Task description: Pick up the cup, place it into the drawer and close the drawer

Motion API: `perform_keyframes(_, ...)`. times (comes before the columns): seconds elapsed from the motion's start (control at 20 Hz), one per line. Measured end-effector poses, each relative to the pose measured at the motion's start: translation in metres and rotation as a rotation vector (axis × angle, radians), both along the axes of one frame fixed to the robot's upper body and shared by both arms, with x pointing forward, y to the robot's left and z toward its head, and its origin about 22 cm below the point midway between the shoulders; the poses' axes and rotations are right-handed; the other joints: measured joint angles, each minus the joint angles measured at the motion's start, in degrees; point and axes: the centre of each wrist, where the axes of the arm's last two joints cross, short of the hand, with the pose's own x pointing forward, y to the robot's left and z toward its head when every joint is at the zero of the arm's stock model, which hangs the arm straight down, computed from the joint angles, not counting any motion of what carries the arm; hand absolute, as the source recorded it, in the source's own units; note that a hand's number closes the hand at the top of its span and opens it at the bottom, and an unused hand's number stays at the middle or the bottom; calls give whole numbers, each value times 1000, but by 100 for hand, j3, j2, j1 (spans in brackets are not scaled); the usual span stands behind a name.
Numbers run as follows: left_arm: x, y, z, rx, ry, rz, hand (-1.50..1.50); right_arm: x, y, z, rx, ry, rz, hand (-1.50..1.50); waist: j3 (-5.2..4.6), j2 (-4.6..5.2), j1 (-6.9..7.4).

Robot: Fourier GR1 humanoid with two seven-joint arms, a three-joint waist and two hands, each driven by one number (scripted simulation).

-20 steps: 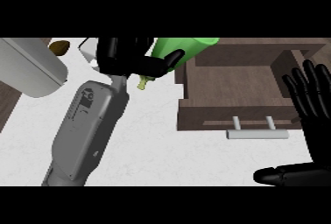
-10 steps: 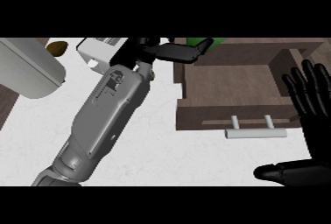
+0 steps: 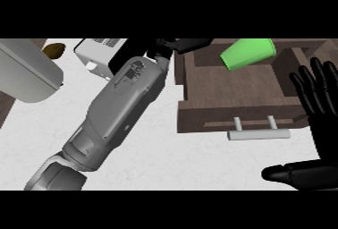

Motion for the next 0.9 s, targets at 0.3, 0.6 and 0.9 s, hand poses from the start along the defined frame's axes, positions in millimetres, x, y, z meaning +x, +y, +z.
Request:
perform_keyframes(0.3,3,-9,-14,57,33,2,150,4,3,3,2,-8,12,-150,2,20,-95)
perform_keyframes(0.6,3,-18,-19,132,45,10,150,4,6,3,1,-8,40,-150,5,43,-226)
perform_keyframes(0.9,4,-20,-28,224,52,28,-150,9,12,3,4,-20,56,-150,6,79,-312)
